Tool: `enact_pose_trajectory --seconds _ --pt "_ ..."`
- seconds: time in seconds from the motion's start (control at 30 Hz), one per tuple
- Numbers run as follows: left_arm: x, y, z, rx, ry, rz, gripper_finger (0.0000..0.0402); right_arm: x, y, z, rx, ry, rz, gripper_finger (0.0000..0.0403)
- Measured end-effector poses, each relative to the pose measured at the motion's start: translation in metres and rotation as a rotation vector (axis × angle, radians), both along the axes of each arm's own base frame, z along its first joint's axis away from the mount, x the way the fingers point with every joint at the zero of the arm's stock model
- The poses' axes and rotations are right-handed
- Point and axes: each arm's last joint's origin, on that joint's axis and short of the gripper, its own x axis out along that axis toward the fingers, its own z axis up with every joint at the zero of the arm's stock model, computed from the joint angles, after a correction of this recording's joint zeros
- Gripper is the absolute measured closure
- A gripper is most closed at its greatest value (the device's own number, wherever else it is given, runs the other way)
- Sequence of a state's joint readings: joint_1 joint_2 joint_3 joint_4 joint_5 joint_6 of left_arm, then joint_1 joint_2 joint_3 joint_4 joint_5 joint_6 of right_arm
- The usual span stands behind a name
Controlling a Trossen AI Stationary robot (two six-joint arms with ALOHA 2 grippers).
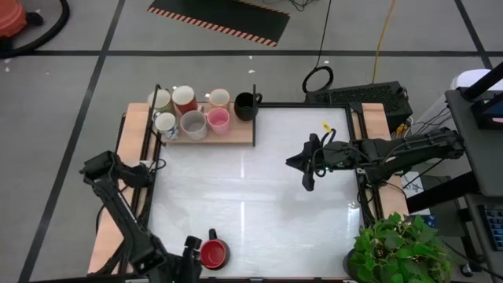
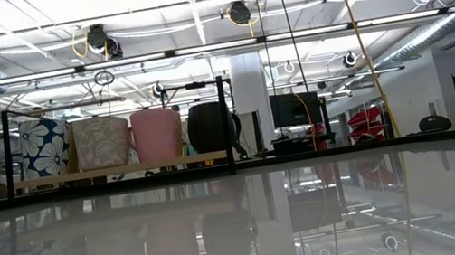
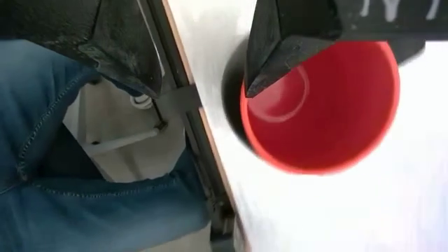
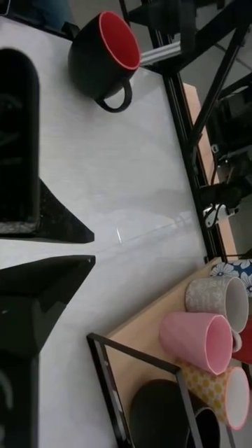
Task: Place coffee mugs
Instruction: Put the orange mug on the shelf
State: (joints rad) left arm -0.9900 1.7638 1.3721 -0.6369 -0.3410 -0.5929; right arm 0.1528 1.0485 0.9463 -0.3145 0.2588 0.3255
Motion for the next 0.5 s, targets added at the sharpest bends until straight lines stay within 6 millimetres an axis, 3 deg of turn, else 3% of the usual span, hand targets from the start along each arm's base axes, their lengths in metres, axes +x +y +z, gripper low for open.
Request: enact_pose_trajectory --seconds 0.27,0.5 --pt "0.015 0.005 0.003 0.050 -0.070 -0.079 0.0195 0.000 0.000 0.000 -0.034 0.005 0.018 0.0371" --pt "0.028 0.015 0.002 0.028 -0.068 -0.011 0.0195 0.000 0.001 0.000 -0.009 0.004 0.036 0.0371"
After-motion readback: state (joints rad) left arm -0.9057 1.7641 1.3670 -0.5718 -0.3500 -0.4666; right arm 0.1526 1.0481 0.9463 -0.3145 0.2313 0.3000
